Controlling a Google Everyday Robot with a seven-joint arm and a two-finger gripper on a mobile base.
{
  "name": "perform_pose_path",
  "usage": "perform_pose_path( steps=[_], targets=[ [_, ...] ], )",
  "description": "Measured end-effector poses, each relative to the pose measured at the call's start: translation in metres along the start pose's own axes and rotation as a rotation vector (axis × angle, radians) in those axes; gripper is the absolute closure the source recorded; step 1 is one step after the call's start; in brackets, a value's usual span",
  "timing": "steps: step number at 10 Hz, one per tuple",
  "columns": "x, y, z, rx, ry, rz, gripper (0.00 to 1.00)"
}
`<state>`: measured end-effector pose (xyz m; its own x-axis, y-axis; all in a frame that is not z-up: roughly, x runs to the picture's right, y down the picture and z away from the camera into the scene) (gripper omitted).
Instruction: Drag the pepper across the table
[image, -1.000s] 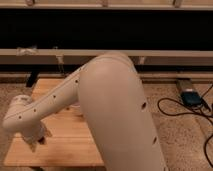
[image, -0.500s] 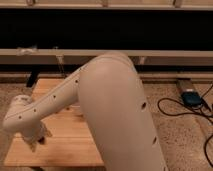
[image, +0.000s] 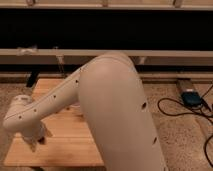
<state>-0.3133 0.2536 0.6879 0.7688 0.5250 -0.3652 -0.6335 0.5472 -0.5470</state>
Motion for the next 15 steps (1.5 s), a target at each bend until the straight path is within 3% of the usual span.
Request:
perform_pose_path(
  steps=[8, 12, 15],
  targets=[
    [0.0, -0.001, 0.001, 0.004, -0.002, -0.003, 0.35],
    [-0.022, 0.006, 0.01, 0.076, -0.016, -0.092, 0.35],
    [-0.034, 0.005, 0.022, 0.091, -0.014, -0.141, 0.35]
  ],
)
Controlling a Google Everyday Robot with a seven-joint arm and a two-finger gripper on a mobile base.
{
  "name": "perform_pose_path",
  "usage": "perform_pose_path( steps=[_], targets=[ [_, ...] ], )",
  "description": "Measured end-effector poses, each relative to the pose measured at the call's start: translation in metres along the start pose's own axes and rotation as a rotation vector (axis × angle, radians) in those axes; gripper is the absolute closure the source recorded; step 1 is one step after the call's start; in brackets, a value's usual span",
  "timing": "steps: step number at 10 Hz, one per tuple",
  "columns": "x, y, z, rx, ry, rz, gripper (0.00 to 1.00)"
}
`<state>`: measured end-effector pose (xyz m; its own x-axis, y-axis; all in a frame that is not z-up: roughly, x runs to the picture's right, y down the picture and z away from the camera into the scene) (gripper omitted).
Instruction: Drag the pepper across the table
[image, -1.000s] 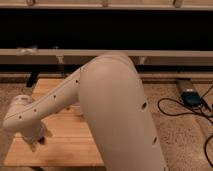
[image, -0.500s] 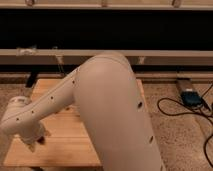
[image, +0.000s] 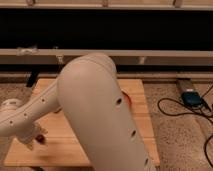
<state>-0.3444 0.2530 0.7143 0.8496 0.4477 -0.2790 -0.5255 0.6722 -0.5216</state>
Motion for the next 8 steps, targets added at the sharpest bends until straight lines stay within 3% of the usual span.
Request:
perform_pose_path(
  steps=[7, 8],
  targets=[
    [-0.009, -0.022, 0.05, -0.007, 0.092, -0.018, 0.36],
    [-0.009, -0.022, 0.053, -0.014, 0.103, -0.019, 0.43]
  ],
)
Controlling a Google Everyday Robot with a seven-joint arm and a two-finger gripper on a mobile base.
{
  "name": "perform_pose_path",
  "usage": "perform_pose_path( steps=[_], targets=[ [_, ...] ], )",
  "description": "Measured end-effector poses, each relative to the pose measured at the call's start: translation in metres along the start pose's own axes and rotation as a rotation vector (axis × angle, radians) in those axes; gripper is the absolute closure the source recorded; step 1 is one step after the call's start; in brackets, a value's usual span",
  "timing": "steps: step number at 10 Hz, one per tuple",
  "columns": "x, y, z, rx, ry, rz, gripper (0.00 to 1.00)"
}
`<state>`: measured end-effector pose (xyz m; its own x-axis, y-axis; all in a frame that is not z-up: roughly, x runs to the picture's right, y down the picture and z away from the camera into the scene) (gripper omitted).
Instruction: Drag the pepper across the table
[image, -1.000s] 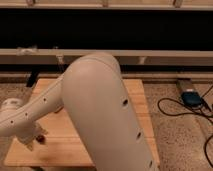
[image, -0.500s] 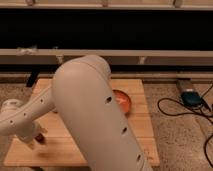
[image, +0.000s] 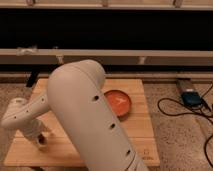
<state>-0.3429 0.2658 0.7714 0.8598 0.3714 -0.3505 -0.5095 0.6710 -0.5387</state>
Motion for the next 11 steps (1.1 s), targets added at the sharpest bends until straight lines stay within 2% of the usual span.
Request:
perform_pose_path(
  steps=[2, 5, 7, 11],
  targets=[
    [0.004, 0.0, 0.004, -0.019, 0.012, -0.004, 0.62],
    [0.008, 0.008, -0.004, -0.032, 0.005, -0.007, 0.94],
    [0.014, 0.007, -0.008, -0.037, 0.008, 0.003, 1.0],
    [0.027, 0.004, -0.009, -0.046, 0.031, 0.025, 1.0]
  ],
)
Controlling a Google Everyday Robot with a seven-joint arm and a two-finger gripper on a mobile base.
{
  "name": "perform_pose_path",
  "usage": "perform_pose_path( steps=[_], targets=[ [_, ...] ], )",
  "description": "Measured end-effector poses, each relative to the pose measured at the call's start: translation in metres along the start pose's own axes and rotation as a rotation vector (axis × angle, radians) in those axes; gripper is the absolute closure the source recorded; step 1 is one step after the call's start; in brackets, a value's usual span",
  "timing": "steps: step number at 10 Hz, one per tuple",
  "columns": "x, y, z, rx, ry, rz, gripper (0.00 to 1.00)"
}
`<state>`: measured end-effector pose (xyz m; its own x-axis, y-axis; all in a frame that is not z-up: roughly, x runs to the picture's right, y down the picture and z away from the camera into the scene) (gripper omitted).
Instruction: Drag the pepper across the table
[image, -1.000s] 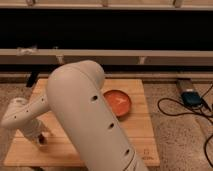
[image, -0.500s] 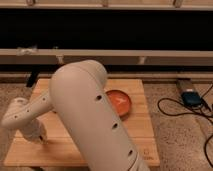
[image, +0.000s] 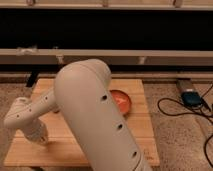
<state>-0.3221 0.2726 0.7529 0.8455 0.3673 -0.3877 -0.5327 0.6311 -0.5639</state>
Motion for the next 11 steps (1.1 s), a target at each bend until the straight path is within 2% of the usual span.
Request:
perform_pose_path(
  steps=[4, 11],
  targets=[
    [0.02, -0.012, 0.0, -0.009, 0.01, 0.05, 1.0],
    [0.067, -0.044, 0.001, -0.016, 0.01, 0.19, 1.0]
  ],
)
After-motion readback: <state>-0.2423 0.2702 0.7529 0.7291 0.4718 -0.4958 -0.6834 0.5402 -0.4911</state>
